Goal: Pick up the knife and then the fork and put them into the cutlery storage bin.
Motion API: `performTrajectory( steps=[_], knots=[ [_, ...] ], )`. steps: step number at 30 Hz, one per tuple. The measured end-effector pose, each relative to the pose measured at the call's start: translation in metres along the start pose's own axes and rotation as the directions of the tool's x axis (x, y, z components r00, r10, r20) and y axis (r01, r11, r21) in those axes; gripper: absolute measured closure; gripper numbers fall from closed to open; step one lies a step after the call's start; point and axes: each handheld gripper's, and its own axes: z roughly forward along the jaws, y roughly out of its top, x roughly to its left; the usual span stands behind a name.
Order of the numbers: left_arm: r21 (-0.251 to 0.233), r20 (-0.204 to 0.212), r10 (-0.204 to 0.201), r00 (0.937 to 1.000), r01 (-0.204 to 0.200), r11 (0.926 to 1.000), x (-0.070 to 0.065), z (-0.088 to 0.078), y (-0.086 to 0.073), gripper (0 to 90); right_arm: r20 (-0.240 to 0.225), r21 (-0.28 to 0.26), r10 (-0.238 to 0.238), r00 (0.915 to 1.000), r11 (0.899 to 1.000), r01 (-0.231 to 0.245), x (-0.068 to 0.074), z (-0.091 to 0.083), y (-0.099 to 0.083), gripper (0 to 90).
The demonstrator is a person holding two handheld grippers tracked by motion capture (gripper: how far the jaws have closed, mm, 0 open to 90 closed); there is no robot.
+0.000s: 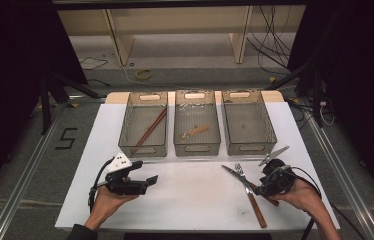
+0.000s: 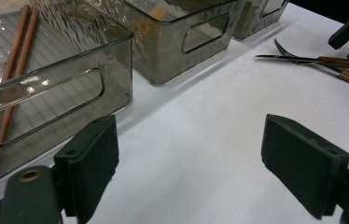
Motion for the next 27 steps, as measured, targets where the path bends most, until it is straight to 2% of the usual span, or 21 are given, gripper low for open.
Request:
performTrajectory(
  steps=[10, 15, 27],
  knots=[
    [0.02, 0.006, 0.006, 1.0, -0.006, 0.9998, -0.002, 0.003, -0.004, 18.4, 0.016, 0.06, -0.021, 0.9996, 0.998, 0.02, 0.0, 0.008, 0.001, 59.0],
    [0.021, 0.01, 0.005, 0.9999, -0.005, 0.9998, -0.002, 0.003, -0.004, 18.4, 0.041, 0.086, -0.025, 0.9989, 0.996, 0.022, 0.001, 0.013, 0.002, 64.8],
    [0.02, 0.011, 0.007, 0.9999, -0.007, 0.9998, -0.003, 0.003, -0.004, 18.4, 0.062, 0.1, -0.058, 0.9964, 0.994, 0.052, 0.003, 0.015, 0.005, 72.8]
  ],
)
